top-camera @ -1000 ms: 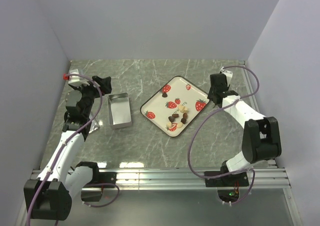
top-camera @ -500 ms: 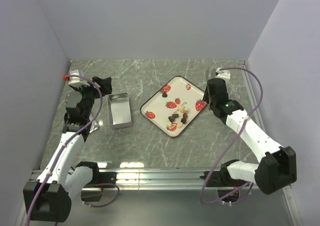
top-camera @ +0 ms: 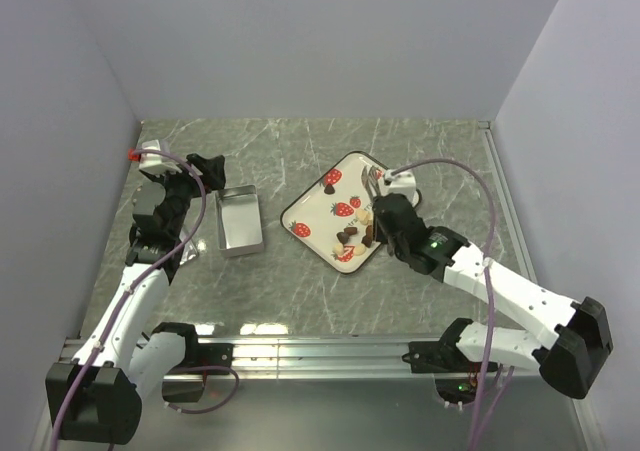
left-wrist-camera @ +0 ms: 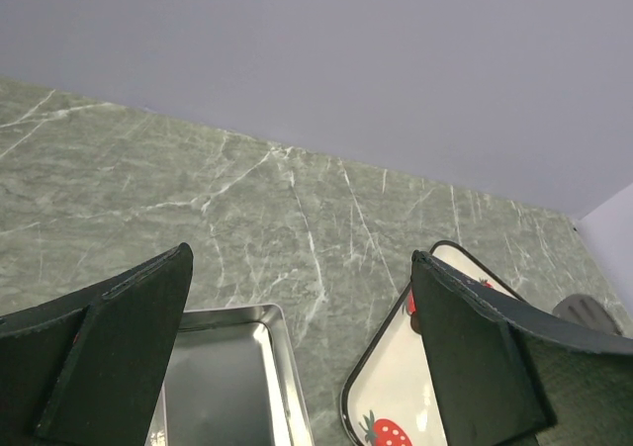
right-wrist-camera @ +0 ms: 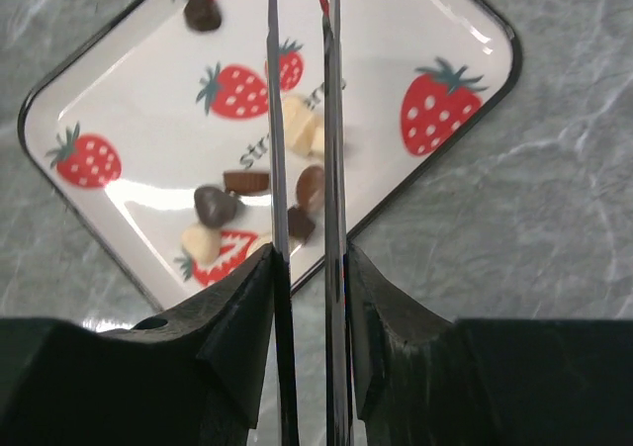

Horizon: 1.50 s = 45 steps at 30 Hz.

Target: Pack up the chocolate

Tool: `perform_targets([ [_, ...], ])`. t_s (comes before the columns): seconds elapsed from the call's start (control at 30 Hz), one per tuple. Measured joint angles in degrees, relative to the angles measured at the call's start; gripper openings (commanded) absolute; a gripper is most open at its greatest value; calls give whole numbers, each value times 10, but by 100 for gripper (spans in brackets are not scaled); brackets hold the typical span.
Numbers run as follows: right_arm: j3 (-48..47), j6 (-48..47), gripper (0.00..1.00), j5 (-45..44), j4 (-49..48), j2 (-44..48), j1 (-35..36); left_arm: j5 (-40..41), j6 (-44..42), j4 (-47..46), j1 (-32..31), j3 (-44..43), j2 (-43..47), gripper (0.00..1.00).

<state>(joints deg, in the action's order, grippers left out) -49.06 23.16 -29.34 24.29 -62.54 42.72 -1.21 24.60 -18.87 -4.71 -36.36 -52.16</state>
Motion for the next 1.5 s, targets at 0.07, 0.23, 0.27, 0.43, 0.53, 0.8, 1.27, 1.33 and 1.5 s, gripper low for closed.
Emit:
perform_targets([
  [0.07, 0, 14, 39, -13, 16, -7, 29, 0, 0, 0, 0, 0, 0, 98],
  [0.23, 0, 44, 39, -38, 68, -37, 69, 0, 0, 2, -1, 0, 0, 98],
  [0.27, 0, 48, 39, -40, 78, -41, 70, 0, -1, 2, -1, 0, 0, 98],
  [0.43, -15, 64, 40, -56, 138, -44, 74, 2, -1, 6, -2, 0, 0, 98],
  [0.53, -25, 71, 40, -58, 155, -44, 75, 5, -1, 10, -3, 0, 0, 98],
  [0.8, -27, 79, 40, -57, 193, -44, 81, 7, -1, 12, -3, 0, 0, 98],
  [1.27, -38, 78, 40, -41, 197, -88, 92, 7, -1, 15, -3, 0, -1, 99],
  [1.33, -39, 78, 40, -40, 198, -94, 92, 7, -1, 16, -3, 0, -1, 99],
  [1.5, -43, 79, 41, -41, 206, -96, 93, 7, -1, 17, -3, 0, -1, 99],
])
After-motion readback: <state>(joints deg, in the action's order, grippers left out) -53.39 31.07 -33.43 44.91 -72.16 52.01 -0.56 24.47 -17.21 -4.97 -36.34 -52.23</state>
